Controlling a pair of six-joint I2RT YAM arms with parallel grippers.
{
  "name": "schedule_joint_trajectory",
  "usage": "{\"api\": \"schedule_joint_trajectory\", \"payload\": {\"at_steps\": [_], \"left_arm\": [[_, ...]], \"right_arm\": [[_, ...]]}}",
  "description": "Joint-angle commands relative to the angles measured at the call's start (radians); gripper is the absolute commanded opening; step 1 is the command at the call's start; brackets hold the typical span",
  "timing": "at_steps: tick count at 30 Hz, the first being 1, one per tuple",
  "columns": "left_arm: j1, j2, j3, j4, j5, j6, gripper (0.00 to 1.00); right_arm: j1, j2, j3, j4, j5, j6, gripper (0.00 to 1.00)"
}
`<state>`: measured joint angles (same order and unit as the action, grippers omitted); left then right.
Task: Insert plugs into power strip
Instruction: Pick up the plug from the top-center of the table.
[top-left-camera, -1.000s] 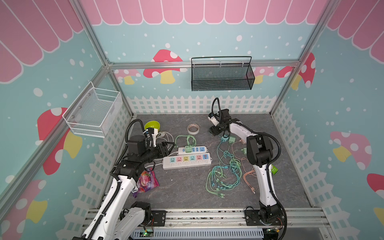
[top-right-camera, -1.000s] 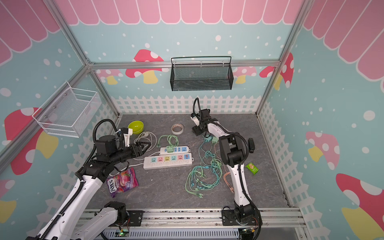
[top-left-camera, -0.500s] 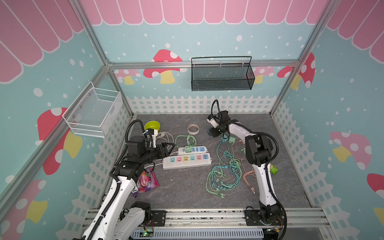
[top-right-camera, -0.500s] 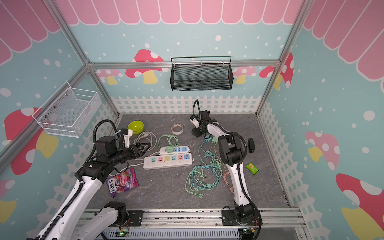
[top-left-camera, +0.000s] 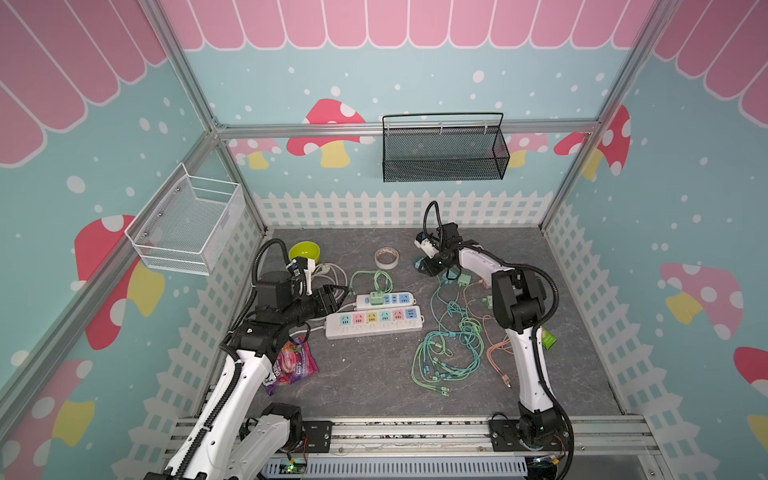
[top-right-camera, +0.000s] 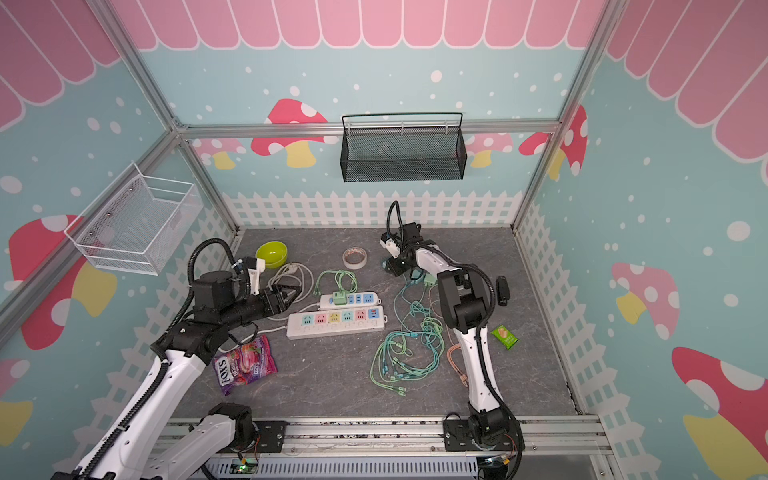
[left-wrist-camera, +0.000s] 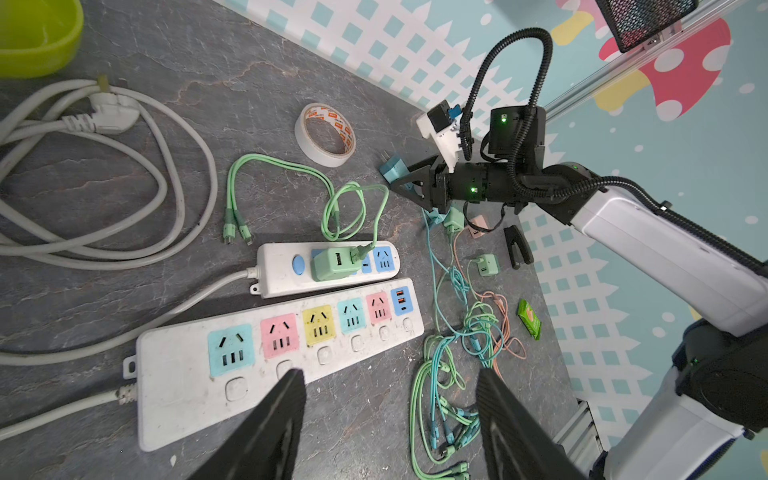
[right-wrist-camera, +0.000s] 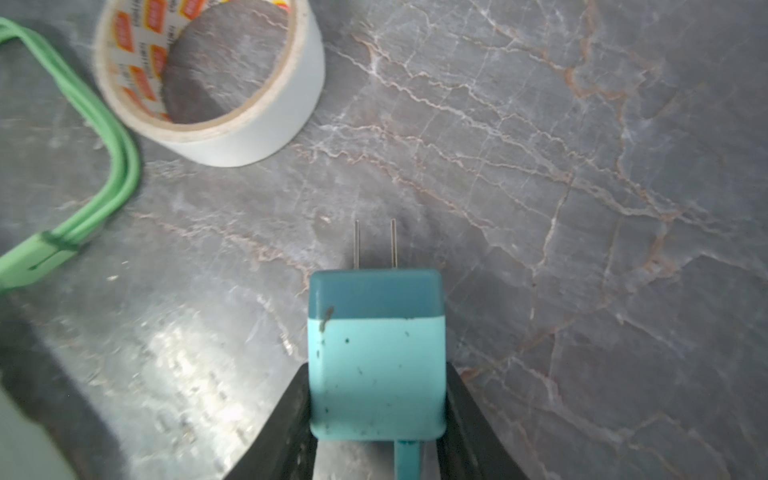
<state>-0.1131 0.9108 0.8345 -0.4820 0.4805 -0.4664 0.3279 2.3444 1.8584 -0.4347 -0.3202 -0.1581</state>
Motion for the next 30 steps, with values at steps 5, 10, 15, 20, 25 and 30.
{"api": "schedule_joint_trajectory", "payload": {"at_steps": [5,10,15,20,25,30], "left_arm": [[0.004,0.029,0.053,0.037,0.026,-0.034,0.65],[0.004,0.072,0.054,0.156,0.189,-0.096,0.65],[0.004,0.110,0.042,0.324,0.306,-0.198,0.66],[0.003,0.148,0.003,0.588,0.435,-0.370,0.65],[-0.019,0.175,-0.015,0.770,0.457,-0.499,0.66],[-0.102,0.174,0.063,0.560,0.381,-0.346,0.66]], "right_arm": [[-0.001,-0.289,-0.167,0.120,-0.201,-0.075,0.22],[0.009,-0.486,-0.297,0.165,-0.342,-0.155,0.20],[0.032,-0.634,-0.403,0.198,-0.406,-0.218,0.19],[0.074,-0.740,-0.456,0.192,-0.429,-0.251,0.19],[0.150,-0.818,-0.478,0.184,-0.371,-0.268,0.18],[0.219,-0.853,-0.464,0.154,-0.302,-0.277,0.17]]}}
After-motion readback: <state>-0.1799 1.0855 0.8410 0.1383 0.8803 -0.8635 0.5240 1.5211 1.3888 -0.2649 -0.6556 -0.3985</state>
